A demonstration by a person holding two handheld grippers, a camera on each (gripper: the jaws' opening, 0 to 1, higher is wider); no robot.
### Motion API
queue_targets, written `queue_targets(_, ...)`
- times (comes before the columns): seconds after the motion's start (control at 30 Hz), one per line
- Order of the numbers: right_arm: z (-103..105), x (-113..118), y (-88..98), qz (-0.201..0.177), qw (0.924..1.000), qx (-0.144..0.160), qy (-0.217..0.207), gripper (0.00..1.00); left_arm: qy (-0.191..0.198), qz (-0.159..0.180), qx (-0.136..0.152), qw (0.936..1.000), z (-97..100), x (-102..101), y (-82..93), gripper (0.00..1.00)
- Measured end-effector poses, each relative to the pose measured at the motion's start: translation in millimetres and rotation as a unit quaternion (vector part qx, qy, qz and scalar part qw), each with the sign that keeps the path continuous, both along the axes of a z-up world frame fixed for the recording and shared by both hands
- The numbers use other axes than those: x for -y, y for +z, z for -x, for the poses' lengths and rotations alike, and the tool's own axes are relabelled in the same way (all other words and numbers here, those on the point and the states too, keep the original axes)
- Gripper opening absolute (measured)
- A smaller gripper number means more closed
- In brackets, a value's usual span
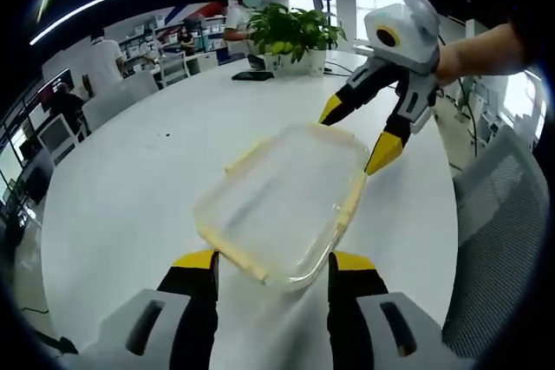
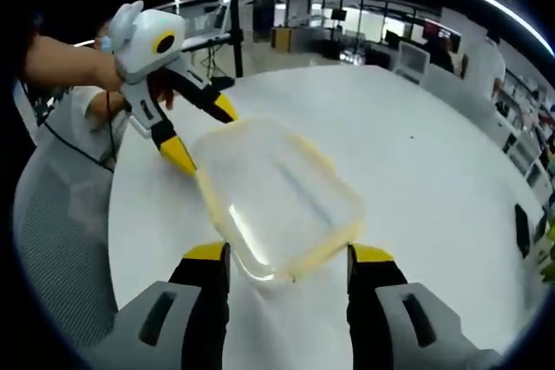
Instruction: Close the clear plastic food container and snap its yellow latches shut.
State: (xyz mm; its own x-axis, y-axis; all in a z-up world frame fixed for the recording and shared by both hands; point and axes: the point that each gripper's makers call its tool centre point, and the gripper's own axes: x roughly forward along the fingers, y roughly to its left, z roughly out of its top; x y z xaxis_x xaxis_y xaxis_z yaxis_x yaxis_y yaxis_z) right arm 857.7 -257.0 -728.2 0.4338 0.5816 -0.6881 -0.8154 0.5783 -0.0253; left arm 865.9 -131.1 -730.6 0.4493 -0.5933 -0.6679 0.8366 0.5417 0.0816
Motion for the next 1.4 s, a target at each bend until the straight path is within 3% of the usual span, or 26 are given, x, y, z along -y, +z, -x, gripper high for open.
queue_targets(0.43,-4.7,0.7,-0.5,-0.004,1.0,-0.003,-0.007,0.51,-0.006,-0.011,-0.006,0.9999,-4.4,-0.7,-3.8,0.42)
queue_targets(0.67,5.7,-0.5,3.9,-0.022,0.9994,-0.006,-0.024,0.53,0.004,-0.008,-0.002,1.0,1.9,-4.3,-1.5,0.46)
queue_targets(0.9,23.5,1.0,11.3,-0.03,0.9989,0.007,-0.034,0.56,0.015,0.001,-0.004,0.9999,18.4,-17.4,2.7,0.49)
queue_targets(1.4,73.1,24.9,32.9,-0.048,0.9941,0.036,-0.09,0.63,0.064,0.064,0.017,0.9957,64.0,-38.2,41.1,0.58)
